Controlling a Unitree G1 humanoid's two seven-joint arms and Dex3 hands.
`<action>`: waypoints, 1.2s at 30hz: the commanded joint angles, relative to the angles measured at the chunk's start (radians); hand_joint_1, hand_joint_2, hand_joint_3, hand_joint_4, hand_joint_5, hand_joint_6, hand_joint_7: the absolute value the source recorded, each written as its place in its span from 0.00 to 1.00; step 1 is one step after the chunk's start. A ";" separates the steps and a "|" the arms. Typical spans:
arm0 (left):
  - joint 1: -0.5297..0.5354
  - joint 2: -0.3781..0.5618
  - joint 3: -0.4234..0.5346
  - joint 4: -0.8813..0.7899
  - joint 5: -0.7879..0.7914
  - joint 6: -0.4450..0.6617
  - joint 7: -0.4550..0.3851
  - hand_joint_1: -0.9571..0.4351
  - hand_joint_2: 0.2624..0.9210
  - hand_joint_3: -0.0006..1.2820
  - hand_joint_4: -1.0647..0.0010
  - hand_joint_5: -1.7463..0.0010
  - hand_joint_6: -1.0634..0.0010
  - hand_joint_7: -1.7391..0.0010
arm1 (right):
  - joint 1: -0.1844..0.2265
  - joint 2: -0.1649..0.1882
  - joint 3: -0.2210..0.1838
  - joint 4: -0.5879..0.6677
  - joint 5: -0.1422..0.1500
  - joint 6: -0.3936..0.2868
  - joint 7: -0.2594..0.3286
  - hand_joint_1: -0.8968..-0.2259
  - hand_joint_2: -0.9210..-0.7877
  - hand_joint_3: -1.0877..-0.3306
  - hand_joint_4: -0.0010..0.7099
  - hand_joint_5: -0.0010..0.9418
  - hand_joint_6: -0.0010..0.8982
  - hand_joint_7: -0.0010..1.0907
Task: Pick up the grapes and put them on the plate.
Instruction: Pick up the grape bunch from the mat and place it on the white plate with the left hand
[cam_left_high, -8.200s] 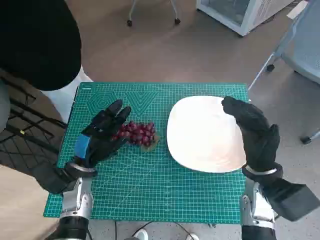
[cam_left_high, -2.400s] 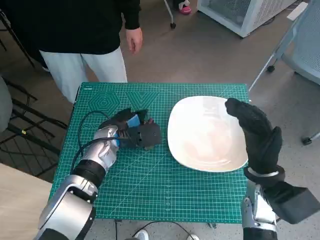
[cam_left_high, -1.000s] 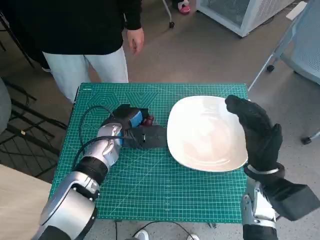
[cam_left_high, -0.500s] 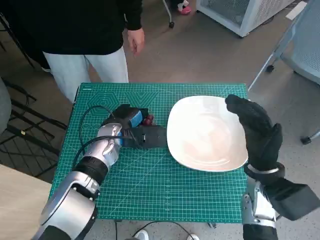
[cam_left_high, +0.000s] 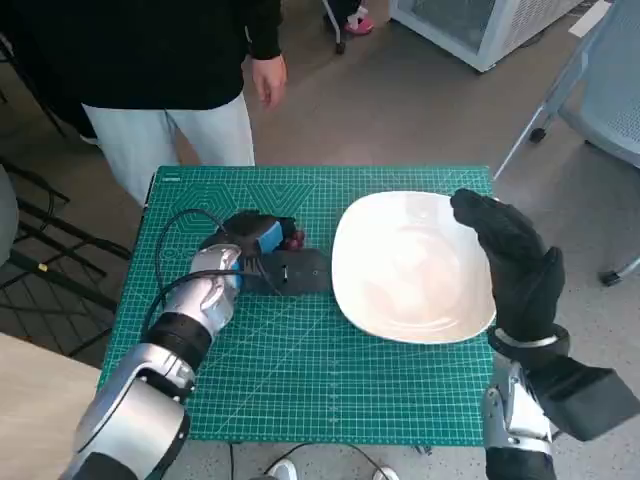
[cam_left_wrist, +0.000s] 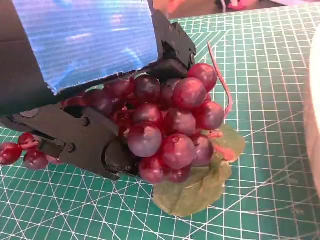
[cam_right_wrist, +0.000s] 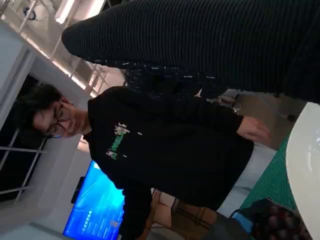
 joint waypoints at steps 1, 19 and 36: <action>0.057 0.038 0.014 -0.119 -0.018 0.028 -0.060 0.69 1.00 0.12 0.47 0.20 0.45 0.35 | -0.004 -0.005 -0.001 0.019 -0.010 0.002 0.003 0.37 0.00 0.47 0.46 0.00 0.09 0.26; 0.255 0.195 0.141 -0.773 -0.032 0.097 -0.127 0.69 1.00 0.11 0.45 0.21 0.43 0.38 | -0.014 -0.002 -0.005 0.040 0.001 -0.006 0.010 0.38 0.00 0.47 0.46 0.00 0.09 0.25; 0.316 0.199 0.210 -0.956 -0.028 0.093 -0.105 0.69 1.00 0.10 0.43 0.25 0.46 0.34 | -0.015 0.001 -0.007 0.046 0.010 -0.012 0.015 0.38 0.00 0.48 0.46 0.00 0.10 0.25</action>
